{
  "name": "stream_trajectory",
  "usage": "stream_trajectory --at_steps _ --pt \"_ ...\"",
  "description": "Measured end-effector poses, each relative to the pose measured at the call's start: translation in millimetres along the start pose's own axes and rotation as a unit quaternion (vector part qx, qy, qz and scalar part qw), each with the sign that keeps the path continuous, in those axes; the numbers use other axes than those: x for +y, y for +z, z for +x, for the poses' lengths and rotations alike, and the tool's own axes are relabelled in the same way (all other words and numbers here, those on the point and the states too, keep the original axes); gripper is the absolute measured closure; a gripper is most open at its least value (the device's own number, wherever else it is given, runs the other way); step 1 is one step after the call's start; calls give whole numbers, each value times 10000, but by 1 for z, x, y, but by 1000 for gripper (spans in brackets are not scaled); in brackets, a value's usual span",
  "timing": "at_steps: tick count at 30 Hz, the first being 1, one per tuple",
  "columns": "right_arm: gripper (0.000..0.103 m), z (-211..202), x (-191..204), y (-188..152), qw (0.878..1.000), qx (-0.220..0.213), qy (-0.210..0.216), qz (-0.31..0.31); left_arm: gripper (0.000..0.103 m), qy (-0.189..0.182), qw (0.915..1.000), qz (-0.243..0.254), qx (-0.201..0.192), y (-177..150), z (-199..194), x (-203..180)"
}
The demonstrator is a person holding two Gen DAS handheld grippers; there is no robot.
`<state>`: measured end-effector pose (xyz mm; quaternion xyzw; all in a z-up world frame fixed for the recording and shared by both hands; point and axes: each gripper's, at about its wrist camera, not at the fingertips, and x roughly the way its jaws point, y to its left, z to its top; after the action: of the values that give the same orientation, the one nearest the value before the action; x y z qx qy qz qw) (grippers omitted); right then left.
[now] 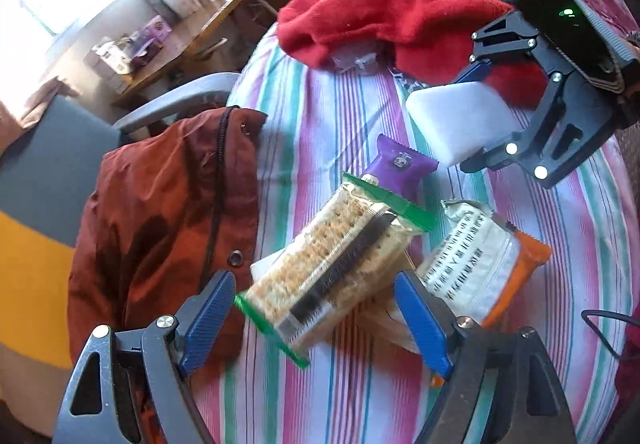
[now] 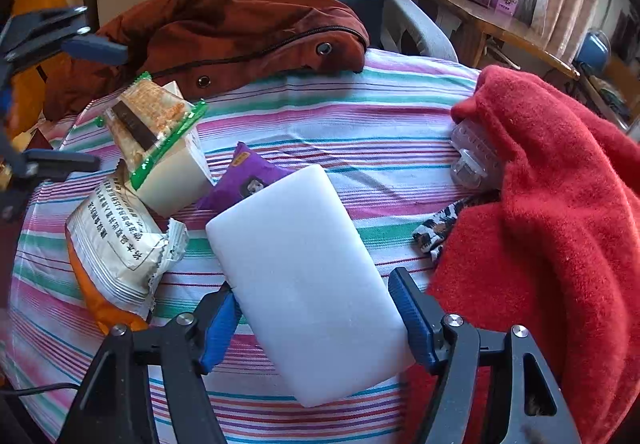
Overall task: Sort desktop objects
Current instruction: 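Grasp the green cracker packet with the left tool while the right tool holds the white bottle, then carry the cracker packet and white bottle over the gold tray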
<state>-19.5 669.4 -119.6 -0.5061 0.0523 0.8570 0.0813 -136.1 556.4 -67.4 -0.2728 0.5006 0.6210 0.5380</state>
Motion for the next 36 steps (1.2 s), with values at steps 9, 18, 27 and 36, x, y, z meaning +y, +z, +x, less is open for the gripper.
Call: stream_trajectory --at_steps 9,18,27,36 --pt "31 5 4 -1 9999 56 -76 -134 34 -760 9948 -674 -13 3 17 18" --pt "31 2 2 0 9999 -65 -63 -67 50 -648 9869 -1450 -289 -17 -3 2" --pt "31 6 -3 -2 9998 -57 -149 73 51 -284 9488 -3081 -635 -71 -36 -15" --pt "31 16 -8 -5 9993 94 -251 256 51 320 9074 -4137 -662 -130 -74 -44"
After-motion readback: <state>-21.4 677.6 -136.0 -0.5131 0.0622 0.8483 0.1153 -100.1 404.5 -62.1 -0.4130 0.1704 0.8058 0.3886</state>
